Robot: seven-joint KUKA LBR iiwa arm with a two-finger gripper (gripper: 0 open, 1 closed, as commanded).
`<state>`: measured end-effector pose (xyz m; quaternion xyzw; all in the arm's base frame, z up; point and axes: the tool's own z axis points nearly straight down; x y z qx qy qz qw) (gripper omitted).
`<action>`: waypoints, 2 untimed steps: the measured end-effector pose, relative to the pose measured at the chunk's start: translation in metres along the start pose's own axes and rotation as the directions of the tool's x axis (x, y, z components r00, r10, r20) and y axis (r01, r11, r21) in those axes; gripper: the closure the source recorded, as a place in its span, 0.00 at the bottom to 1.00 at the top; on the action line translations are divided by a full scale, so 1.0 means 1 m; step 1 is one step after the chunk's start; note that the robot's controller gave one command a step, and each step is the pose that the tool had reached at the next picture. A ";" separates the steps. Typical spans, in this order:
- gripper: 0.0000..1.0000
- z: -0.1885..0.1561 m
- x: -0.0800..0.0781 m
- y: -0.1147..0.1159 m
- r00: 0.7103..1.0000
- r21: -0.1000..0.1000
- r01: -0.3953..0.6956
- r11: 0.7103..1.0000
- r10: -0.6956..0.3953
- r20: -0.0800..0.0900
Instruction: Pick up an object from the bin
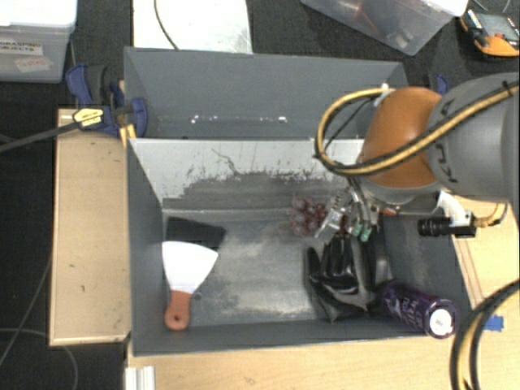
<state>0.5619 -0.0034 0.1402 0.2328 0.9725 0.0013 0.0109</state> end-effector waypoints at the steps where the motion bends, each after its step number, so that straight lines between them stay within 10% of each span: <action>1: 1.00 -0.018 0.000 0.000 1.000 0.002 0.001 1.000 -0.001 -0.004; 2: 1.00 -0.040 -0.001 0.000 1.000 0.000 0.002 1.000 -0.002 -0.001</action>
Offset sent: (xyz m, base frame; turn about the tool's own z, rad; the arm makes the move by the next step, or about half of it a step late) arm -0.0007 -0.0001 0.0155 -0.0006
